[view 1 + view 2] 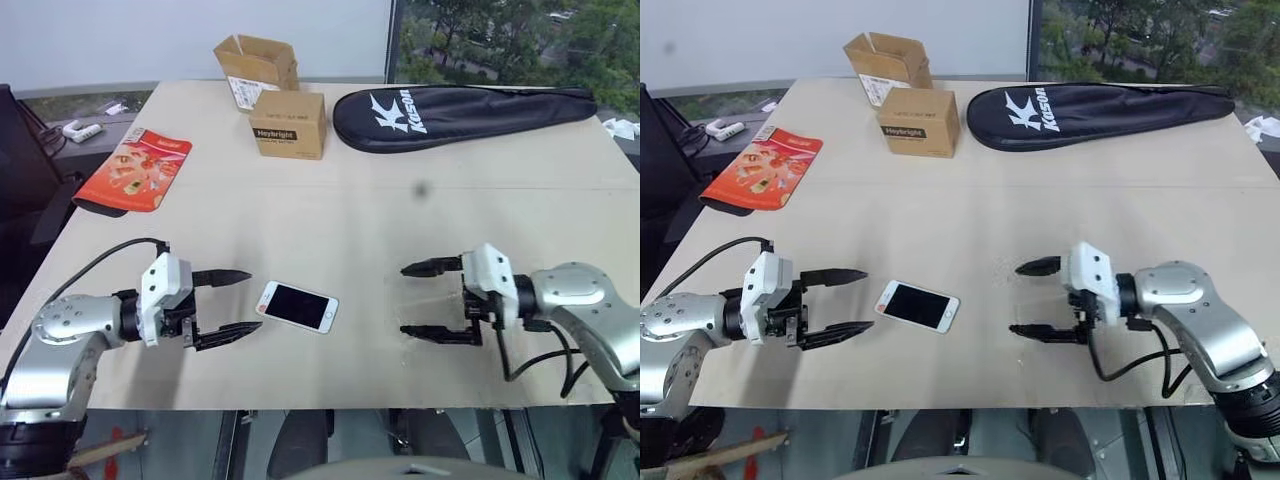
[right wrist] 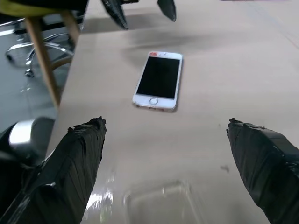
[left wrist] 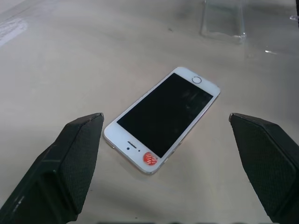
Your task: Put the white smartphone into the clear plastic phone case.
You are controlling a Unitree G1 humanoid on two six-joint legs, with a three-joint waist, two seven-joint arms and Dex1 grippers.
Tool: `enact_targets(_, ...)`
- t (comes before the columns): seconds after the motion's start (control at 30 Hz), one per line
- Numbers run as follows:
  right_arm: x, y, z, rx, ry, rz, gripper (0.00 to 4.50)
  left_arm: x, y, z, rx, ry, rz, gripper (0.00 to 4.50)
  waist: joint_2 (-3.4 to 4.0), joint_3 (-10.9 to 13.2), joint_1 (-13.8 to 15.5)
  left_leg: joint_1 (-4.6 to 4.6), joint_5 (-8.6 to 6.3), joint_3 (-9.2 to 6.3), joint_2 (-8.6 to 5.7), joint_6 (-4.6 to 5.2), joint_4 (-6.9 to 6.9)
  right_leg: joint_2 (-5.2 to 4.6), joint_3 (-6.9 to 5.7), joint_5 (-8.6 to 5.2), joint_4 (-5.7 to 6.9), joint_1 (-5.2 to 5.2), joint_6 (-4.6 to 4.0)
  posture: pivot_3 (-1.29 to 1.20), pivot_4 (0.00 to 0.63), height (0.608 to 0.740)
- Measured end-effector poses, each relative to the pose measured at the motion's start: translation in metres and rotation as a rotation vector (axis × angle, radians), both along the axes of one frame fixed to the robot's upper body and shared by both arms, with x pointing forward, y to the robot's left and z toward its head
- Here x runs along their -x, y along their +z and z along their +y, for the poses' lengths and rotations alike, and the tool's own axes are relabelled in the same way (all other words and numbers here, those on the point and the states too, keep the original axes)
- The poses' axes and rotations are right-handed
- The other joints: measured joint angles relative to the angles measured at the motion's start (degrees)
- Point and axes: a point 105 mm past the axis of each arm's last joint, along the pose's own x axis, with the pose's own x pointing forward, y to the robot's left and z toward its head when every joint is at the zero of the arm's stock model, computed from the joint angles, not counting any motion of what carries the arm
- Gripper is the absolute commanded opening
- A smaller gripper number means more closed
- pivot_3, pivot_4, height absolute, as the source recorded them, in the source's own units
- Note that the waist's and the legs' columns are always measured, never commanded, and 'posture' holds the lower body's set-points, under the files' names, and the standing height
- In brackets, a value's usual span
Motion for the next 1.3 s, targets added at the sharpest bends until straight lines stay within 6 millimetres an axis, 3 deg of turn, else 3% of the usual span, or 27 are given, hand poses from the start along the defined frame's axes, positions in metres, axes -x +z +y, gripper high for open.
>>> enact_targets(0.37, -0.010, -0.007, 0.007, 0.033, -0.093, 0.016, 4.45, 0.003, -0.001, 0.001, -0.037, -0.047, 0.020, 4.50, 0.00, 0.0, -0.1, -0.01, 0.00, -0.01, 0.01, 0.00, -0.01, -0.01, -0.01, 0.00, 0.00, 0.00, 0.00, 0.00, 0.150, 0.740)
enact_targets(0.53, 0.004, -0.001, 0.015, -0.013, -0.015, 0.075, 4.45, 0.000, 0.005, -0.012, -0.044, -0.157, 0.011, 4.50, 0.00, 0.0, 0.1, -0.02, 0.00, -0.07, -0.01, 0.00, 0.00, 0.00, -0.05, 0.01, 0.00, 0.01, 0.01, 0.00, 0.150, 0.740)
enact_targets(0.73, 0.006, -0.010, -0.008, 0.061, -0.077, 0.108, 4.45, -0.024, 0.001, -0.035, -0.115, -0.361, -0.016, 4.50, -0.04, 0.0, 0.4, -0.05, 0.00, -0.06, -0.08, 0.00, 0.06, 0.02, -0.03, 0.12, 0.02, 0.02, 0.21, 0.00, 0.150, 0.740)
enact_targets(0.93, 0.004, -0.011, -0.021, 0.066, -0.156, 0.109, 4.45, -0.048, -0.009, -0.044, -0.196, -0.418, -0.026, 4.50, -0.08, 0.0, -0.2, -0.07, 0.00, -0.09, -0.05, 0.01, 0.05, 0.07, -0.01, 0.13, 0.04, 0.01, 0.23, 0.00, 0.150, 0.740)
enact_targets(1.1, 0.009, -0.011, -0.027, 0.074, -0.206, 0.119, 4.45, -0.046, -0.029, -0.045, -0.291, -0.496, 0.068, 4.50, -0.09, 0.0, -0.2, -0.09, 0.00, -0.15, -0.04, 0.01, 0.05, 0.09, -0.01, 0.13, 0.04, 0.00, 0.23, 0.00, 0.150, 0.740)
enact_targets(1.3, 0.012, -0.004, -0.032, 0.075, -0.229, 0.117, 4.45, -0.046, -0.029, -0.046, -0.330, -0.548, 0.088, 4.50, -0.09, 0.0, 0.0, -0.09, 0.00, -0.15, -0.04, 0.01, 0.07, 0.09, -0.01, 0.13, 0.04, 0.01, 0.23, 0.00, 0.150, 0.740)
